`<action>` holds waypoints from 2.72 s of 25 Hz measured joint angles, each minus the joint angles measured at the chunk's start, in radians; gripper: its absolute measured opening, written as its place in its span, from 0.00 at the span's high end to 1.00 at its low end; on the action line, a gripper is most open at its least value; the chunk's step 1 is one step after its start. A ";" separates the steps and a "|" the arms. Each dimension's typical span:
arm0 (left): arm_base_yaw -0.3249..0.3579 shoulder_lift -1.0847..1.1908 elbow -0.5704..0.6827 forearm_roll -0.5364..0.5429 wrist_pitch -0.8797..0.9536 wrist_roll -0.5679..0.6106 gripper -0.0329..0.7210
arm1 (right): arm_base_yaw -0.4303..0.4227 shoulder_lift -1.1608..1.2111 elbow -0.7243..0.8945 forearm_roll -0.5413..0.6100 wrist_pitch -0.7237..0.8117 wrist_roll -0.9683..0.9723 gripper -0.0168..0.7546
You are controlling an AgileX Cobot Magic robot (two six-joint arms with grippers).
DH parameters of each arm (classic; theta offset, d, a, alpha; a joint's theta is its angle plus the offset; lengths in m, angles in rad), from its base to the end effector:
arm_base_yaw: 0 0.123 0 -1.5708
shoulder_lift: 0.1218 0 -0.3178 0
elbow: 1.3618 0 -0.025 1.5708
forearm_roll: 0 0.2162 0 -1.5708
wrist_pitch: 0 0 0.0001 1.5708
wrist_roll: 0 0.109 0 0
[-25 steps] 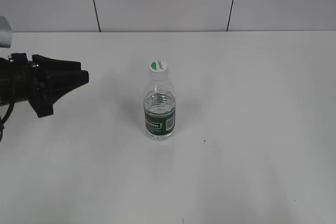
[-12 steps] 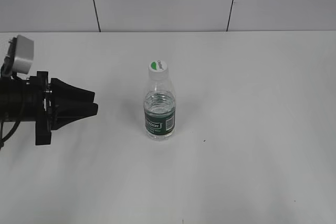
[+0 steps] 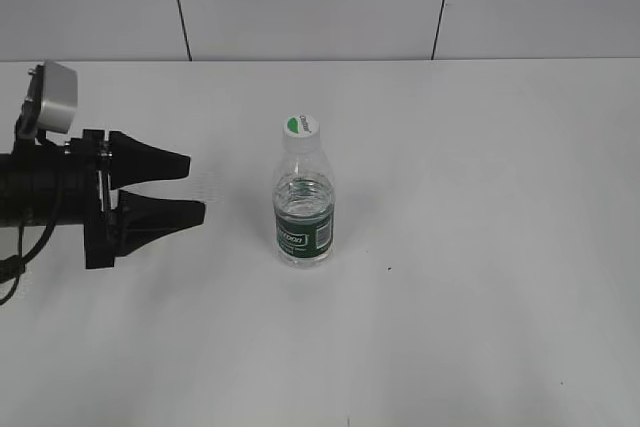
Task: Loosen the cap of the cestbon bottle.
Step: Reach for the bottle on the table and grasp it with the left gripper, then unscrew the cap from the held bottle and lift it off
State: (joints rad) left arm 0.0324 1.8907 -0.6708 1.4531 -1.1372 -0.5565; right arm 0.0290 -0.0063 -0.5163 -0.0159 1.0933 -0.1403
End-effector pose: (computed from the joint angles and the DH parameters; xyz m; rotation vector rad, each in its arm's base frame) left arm 0.2832 -0.0891 0.1885 1.0970 1.6936 -0.8816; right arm -0.0562 -0.0032 0.2532 -0.1725 2.0481 -0.0881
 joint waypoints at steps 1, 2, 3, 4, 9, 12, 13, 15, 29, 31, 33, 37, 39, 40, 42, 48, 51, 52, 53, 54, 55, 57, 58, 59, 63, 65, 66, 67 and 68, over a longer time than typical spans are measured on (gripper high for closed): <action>-0.012 0.000 -0.001 -0.010 0.000 0.000 0.27 | 0.000 0.000 0.000 0.000 0.000 0.000 0.42; -0.024 0.000 -0.004 -0.013 0.001 0.000 0.22 | 0.000 0.000 0.000 0.000 0.000 0.000 0.42; -0.036 0.005 -0.010 -0.017 0.001 0.000 0.19 | 0.000 0.000 0.000 0.000 0.000 0.000 0.42; -0.046 0.014 -0.019 -0.018 0.000 0.000 0.17 | 0.000 0.000 0.000 0.000 0.000 0.000 0.42; -0.096 0.107 -0.081 -0.024 0.005 -0.001 0.16 | 0.000 0.000 0.000 0.000 0.000 0.000 0.42; -0.139 0.169 -0.126 -0.024 0.006 -0.001 0.16 | 0.000 0.000 0.000 0.000 0.000 0.000 0.42; -0.149 0.185 -0.143 -0.024 0.005 -0.001 0.16 | 0.000 0.000 0.000 0.000 0.000 0.000 0.42; -0.170 0.224 -0.172 -0.024 0.003 -0.001 0.17 | 0.000 0.000 0.000 0.000 0.000 0.000 0.42; -0.285 0.373 -0.363 -0.034 0.002 -0.024 0.17 | 0.000 0.000 0.000 0.000 0.000 0.000 0.42; -0.301 0.393 -0.392 -0.036 0.002 -0.036 0.17 | 0.000 0.000 0.000 0.000 -0.001 0.000 0.42; -0.316 0.411 -0.416 -0.039 0.001 -0.045 0.17 | 0.000 0.000 0.000 0.000 -0.001 0.000 0.42; -0.338 0.422 -0.436 -0.044 0.001 -0.052 0.17 | 0.000 0.000 0.000 0.000 -0.001 0.000 0.42; -0.340 0.422 -0.438 -0.051 -0.003 -0.053 0.17 | 0.000 0.000 0.000 0.000 -0.001 0.000 0.42; -0.340 0.422 -0.438 -0.051 -0.004 -0.053 0.18 | 0.000 0.000 0.000 0.000 -0.001 0.000 0.42; -0.340 0.422 -0.438 -0.051 -0.004 -0.053 0.20 | 0.000 0.000 0.000 0.000 -0.001 0.000 0.42; -0.340 0.422 -0.438 -0.048 -0.004 -0.053 0.37 | 0.000 0.000 0.000 0.000 -0.001 0.000 0.42; -0.340 0.422 -0.439 -0.050 -0.004 -0.053 0.41 | 0.000 0.000 0.000 0.000 -0.001 0.000 0.42; -0.340 0.422 -0.439 -0.049 -0.004 -0.053 0.41 | 0.000 0.000 0.000 0.000 -0.001 0.000 0.42; -0.340 0.422 -0.439 -0.049 -0.004 -0.053 0.41 | 0.000 0.000 0.000 0.000 -0.001 0.000 0.42; -0.340 0.422 -0.439 -0.049 -0.004 -0.053 0.41 | 0.000 0.000 0.000 0.000 -0.001 0.000 0.42; -0.340 0.422 -0.439 -0.049 -0.004 -0.053 0.41 | 0.000 0.000 0.000 0.000 -0.001 0.000 0.42; -0.340 0.422 -0.439 -0.049 -0.004 -0.053 0.41 | 0.000 0.000 0.000 0.000 -0.001 0.000 0.42; -0.340 0.422 -0.439 -0.049 -0.004 -0.053 0.41 | 0.000 0.000 0.000 0.000 -0.001 0.000 0.42; -0.340 0.422 -0.439 -0.049 -0.004 -0.053 0.41 | 0.000 0.000 0.000 0.000 -0.001 0.000 0.42; -0.340 0.422 -0.439 -0.049 -0.010 -0.053 0.41 | 0.000 0.000 0.000 0.000 -0.001 0.000 0.42; -0.340 0.423 -0.439 -0.045 -0.015 -0.053 0.41 | 0.000 0.000 0.000 0.000 -0.001 0.000 0.42; -0.340 0.423 -0.439 -0.042 -0.017 -0.053 0.41 | 0.000 0.000 0.000 0.000 -0.001 0.000 0.42; -0.340 0.424 -0.439 -0.039 -0.019 -0.053 0.41 | 0.000 0.000 0.000 0.000 -0.001 0.000 0.42; -0.340 0.425 -0.439 -0.038 -0.021 -0.053 0.41 | 0.000 0.000 0.000 0.000 -0.001 0.000 0.42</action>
State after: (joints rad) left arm -0.3072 2.3160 -1.1097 1.4147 -1.1583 -0.6094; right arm 0.0290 -0.0063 -0.5163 -0.0159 1.0925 -0.1403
